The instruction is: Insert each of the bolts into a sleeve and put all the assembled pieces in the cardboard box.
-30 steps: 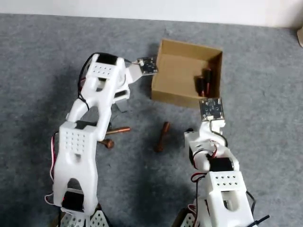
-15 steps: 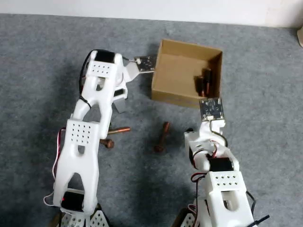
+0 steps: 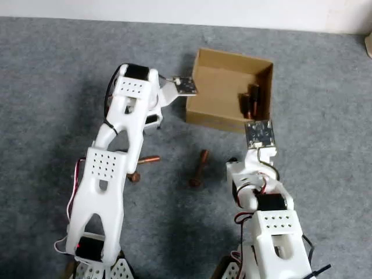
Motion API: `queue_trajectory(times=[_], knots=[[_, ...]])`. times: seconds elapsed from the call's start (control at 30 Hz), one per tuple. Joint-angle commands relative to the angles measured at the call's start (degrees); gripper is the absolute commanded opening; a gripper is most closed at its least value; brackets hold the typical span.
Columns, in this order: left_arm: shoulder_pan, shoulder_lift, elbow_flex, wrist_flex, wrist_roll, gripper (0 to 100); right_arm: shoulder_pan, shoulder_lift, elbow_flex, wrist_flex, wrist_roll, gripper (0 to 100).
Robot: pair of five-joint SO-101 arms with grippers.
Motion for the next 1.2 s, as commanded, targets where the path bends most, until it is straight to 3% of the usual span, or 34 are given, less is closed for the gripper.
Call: queue_trajectory(times=[0.0,0.57,0.87,1.17], knots=[[-1.2,-0.3,-1.2,1.1,-0.6,1,0.7,-0.9,-0.1,-1.3,-0.6,21.4],[0.1,-16.5,1.9,2.5,3.9,1,0.7,-0.9,-0.1,-1.3,-0.6,21.4],[3.6,-37.1,23.3,2.4,6.1,1,0.7,-0.9,-0.1,-1.3,-0.6,21.4],[17.1,-58.7,47.4,1.9,12.4,1,0.7,-0.9,-0.1,-1.3,-0.6,21.4]])
